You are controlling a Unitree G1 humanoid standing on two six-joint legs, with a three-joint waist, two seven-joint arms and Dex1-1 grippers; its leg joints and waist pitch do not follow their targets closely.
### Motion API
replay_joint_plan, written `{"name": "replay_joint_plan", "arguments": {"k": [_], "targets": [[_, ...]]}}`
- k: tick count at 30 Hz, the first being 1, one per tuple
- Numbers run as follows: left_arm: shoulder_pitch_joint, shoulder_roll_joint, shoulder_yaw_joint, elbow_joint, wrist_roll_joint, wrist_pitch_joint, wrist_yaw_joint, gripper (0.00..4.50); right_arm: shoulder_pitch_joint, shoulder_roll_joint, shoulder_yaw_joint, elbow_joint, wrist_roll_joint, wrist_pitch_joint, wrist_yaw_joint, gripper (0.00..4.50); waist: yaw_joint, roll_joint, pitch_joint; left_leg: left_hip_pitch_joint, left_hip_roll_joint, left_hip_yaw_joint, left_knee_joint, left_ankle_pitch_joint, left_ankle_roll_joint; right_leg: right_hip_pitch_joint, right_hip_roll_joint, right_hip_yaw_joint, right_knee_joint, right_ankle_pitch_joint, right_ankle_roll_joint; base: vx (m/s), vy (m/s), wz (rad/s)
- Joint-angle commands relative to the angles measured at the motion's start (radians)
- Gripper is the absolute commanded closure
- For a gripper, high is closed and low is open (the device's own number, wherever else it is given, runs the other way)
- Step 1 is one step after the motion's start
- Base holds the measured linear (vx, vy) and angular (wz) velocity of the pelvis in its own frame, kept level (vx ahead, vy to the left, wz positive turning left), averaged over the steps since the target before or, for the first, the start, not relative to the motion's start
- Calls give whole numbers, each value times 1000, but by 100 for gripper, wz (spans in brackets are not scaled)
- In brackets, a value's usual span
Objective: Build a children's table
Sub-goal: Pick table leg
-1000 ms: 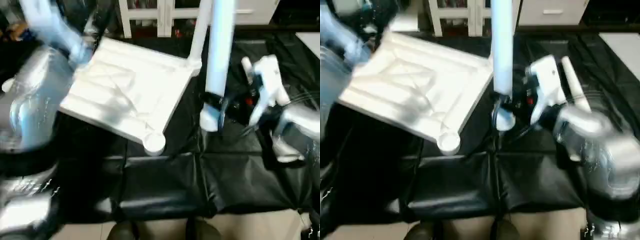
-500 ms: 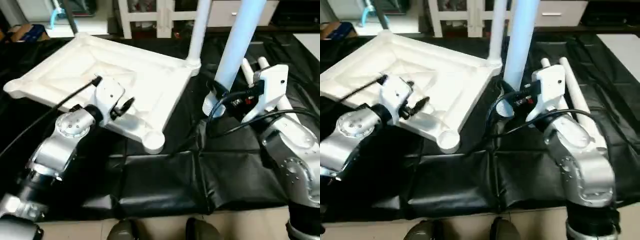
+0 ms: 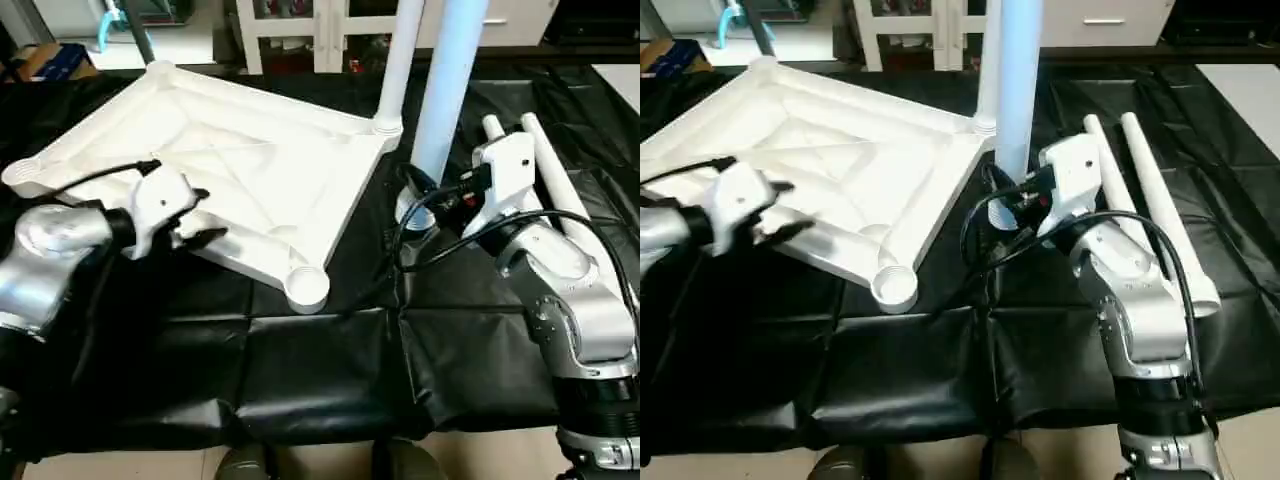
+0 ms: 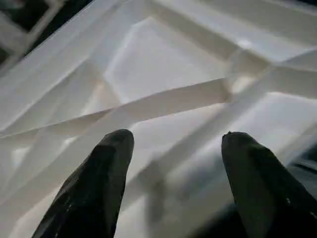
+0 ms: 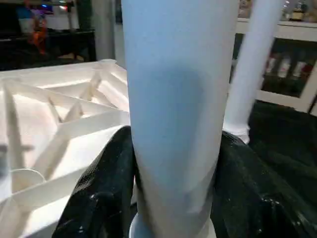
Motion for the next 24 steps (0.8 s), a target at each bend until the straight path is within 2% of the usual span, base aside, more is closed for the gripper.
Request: {"name": "replay_joint_plan", "arguments": {"k": [1, 2, 3, 4, 7, 10, 12, 13, 14, 15, 18, 24], "targets": [[-4, 9, -11, -5, -19, -7, -84, 134, -7, -3, 7, -3, 21, -18, 28, 263, 0, 6, -85, 31, 12, 7, -76, -224, 3, 61, -28, 30, -53, -183, -245, 0, 0, 0], [-6, 10, -22, -4, -14, -14, -108, 134, -5, -4, 13, -7, 25, -17, 38, 263, 3, 12, -85, 33, 12, 6, -76, -230, -1, 60, -29, 30, -53, -195, -243, 0, 0, 0], [-8, 11, -28, -2, -10, -21, -134, 134, -3, -4, 17, -10, 26, -18, 47, 263, 1, 10, -85, 32, 13, 5, -78, -242, -7, 60, -29, 31, -55, -207, -237, 0, 0, 0], [-14, 16, -53, 12, 16, -41, -170, 134, 5, -7, 24, -25, 36, -10, 65, 263, 3, 14, -86, 33, 13, 4, -78, -247, -11, 60, -29, 31, -55, -210, -234, 0, 0, 0], [-42, 3, -91, 62, 78, -111, -189, 134, 25, -12, 26, -71, 75, 15, 100, 263, 3, 16, -86, 33, 13, 4, -79, -261, -14, 62, -28, 31, -59, -210, -221, 0, 0, 0], [-75, -23, -114, 120, 136, -189, -172, 134, 44, -16, 28, -102, 92, 28, 117, 263, 4, 18, -90, 32, 14, 2, -78, -254, -21, 65, -29, 30, -55, -191, -226, 0, 0, 0], [-88, -31, -126, 145, 164, -216, -174, 134, 53, -18, 29, -111, 92, 30, 121, 263, 6, 16, -92, 30, 14, 1, -78, -247, -25, 67, -30, 30, -52, -183, -229, 0, 0, 0], [-95, -27, -141, 160, 188, -231, -182, 134, 57, -19, 28, -117, 93, 32, 122, 263, 7, 21, -93, 31, 14, 1, -77, -245, -25, 65, -29, 30, -54, -179, -231, 0, 0, 0], [-98, -26, -146, 168, 197, -238, -184, 134, 59, -20, 28, -119, 94, 33, 123, 263, 7, 19, -94, 31, 14, 1, -77, -243, -26, 66, -28, 30, -52, -170, -232, 0, 0, 0], [-110, -23, -164, 200, 230, -263, -197, 134, 67, -23, 26, -128, 99, 38, 125, 263, 7, 23, -94, 31, 12, 1, -77, -241, -24, 65, -27, 30, -55, -161, -233, 0, 0, 0], [-126, -28, -175, 235, 250, -288, -214, 134, 73, -28, 23, -137, 106, 46, 126, 263, 8, 22, -97, 29, 12, 1, -75, -232, -26, 70, -29, 30, -49, -136, -246, 0, 0, 0], [-178, -67, -207, 332, 312, -347, -227, 134, 73, -35, 22, -145, 115, 60, 135, 263, 12, 19, -95, 31, 14, 2, -76, -248, -27, 68, -30, 31, -51, -147, -255, 0, 0, 0]]}}
